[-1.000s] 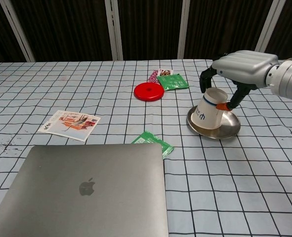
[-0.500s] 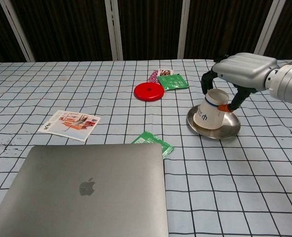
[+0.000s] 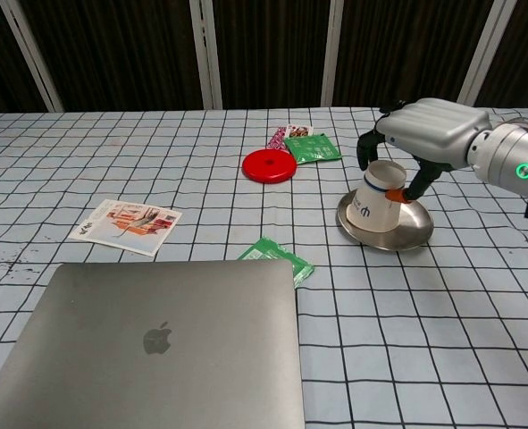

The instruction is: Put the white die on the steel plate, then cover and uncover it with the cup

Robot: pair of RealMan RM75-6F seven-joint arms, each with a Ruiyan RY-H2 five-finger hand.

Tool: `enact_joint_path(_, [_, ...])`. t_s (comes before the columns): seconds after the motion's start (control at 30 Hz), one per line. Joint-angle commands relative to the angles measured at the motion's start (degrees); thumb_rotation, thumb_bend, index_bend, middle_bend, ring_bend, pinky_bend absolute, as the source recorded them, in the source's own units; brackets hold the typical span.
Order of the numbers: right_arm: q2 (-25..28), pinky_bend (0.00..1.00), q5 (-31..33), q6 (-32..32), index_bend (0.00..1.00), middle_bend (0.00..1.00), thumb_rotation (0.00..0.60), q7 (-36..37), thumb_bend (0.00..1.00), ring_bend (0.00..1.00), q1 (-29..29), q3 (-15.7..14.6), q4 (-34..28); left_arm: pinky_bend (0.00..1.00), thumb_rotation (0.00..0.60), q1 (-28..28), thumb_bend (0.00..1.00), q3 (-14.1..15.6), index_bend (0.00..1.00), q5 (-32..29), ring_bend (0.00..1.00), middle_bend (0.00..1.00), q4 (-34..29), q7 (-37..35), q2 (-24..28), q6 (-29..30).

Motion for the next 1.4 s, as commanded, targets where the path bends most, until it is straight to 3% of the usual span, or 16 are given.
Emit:
enact_joint_path(0.03, [-1.3, 0.00, 0.0, 0.3, 0.46, 0.47, 0.600, 0.5, 0.39, 0.22, 0.5, 0.8, 1.8, 0.13, 0.600, 0.0, 0.26, 0.0, 0.23, 0.0, 0.00, 0.00, 0.0, 0.0, 0.0, 0.0])
enact_joint_path(0.37, [-3.1, 0.00, -0.9, 1.2, 0.48, 0.47, 0.600, 1.8, 0.39, 0.22, 0.7, 0.9, 6.0, 0.13, 0.600, -0.2, 0.26, 0.1, 0.23, -0.1, 0.00, 0.00, 0.0, 0.7, -0.2, -0.4])
enact_joint_path(0.63, [-1.5, 0.00, -1.4, 1.5, 0.48, 0.47, 0.600, 2.4, 0.39, 0.22, -0.5, 0.0, 7.0, 0.13, 0.600, -0.2, 0.26, 0.1, 0.24, -0.1, 0.00, 0.00, -0.1, 1.3, -0.4, -0.5])
enact_joint_path(1.13, [3.9, 0.00, -4.3, 2.1, 0.49, 0.47, 0.600, 3.8, 0.39, 0.22, -3.2, -3.1, -0.5, 0.13, 0.600, -0.3, 0.26, 0.4, 0.24, 0.3, 0.00, 0.00, -0.2, 2.2, -0.7, -0.6])
enact_joint_path(1.4, [3.5, 0.00, -4.7, 1.6, 0.49, 0.47, 0.600, 3.7, 0.39, 0.22, -2.5, -2.5, -3.3, 0.13, 0.600, -0.4, 0.26, 0.4, 0.24, 0.2, 0.00, 0.00, -0.1, 1.9, -0.5, -0.7])
